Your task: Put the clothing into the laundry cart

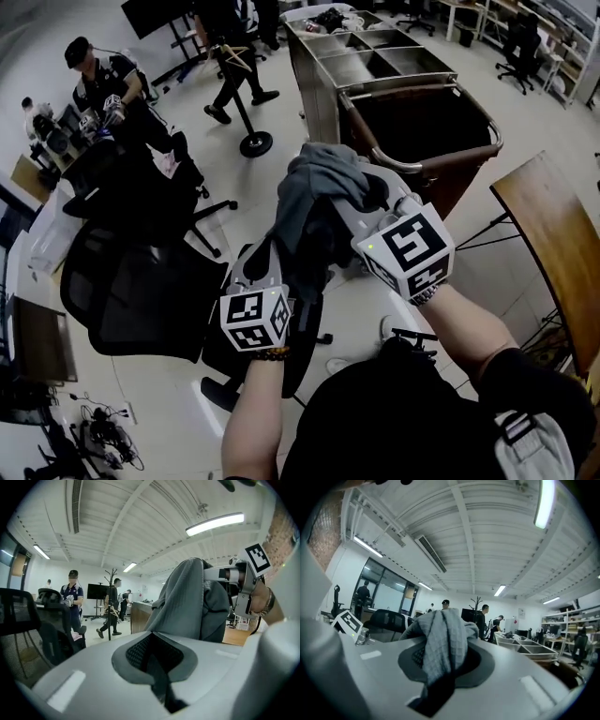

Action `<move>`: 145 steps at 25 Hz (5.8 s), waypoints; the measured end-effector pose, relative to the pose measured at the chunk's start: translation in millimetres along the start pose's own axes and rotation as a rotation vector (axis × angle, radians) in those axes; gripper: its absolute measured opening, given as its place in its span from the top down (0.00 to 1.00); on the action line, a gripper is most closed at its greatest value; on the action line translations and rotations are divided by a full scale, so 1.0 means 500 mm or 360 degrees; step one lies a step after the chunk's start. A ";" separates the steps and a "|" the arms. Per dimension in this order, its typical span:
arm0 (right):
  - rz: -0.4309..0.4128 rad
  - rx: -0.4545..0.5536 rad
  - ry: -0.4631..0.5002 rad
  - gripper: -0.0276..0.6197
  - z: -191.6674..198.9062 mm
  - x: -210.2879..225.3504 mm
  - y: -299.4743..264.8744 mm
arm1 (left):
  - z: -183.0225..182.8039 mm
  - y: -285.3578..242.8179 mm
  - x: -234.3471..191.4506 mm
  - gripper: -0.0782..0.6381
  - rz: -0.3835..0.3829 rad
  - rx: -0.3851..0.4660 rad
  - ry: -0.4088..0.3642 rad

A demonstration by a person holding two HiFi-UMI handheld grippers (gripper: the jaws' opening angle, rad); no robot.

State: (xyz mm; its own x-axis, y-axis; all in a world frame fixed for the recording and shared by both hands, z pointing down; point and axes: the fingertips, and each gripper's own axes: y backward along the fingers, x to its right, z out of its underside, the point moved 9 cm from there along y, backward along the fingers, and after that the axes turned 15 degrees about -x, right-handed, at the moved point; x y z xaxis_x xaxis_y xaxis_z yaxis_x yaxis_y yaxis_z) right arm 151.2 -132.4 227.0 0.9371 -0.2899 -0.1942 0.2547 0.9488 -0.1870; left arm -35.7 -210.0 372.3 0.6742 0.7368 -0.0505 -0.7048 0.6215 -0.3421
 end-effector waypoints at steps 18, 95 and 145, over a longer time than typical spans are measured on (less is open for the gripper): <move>0.0543 0.0091 -0.0091 0.83 -0.027 0.203 0.305 | -0.132 -0.113 0.256 0.89 0.0396 0.0022 -0.0228; 0.0343 -0.0511 -0.0406 0.38 0.298 0.720 0.025 | -0.241 -0.498 0.394 0.89 0.0298 0.0063 -0.0263; 0.0597 -0.0346 -0.0262 0.66 0.209 0.201 0.374 | -0.162 -0.042 0.487 0.89 0.0640 0.0182 -0.0416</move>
State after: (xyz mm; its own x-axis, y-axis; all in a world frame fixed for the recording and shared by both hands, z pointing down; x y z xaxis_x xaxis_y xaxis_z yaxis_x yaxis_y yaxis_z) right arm 317.7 29.1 273.3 0.9849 0.1090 -0.1348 -0.1487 0.9308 -0.3338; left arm 161.1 -64.9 291.1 0.2762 0.9574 0.0845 -0.9274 0.2885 -0.2381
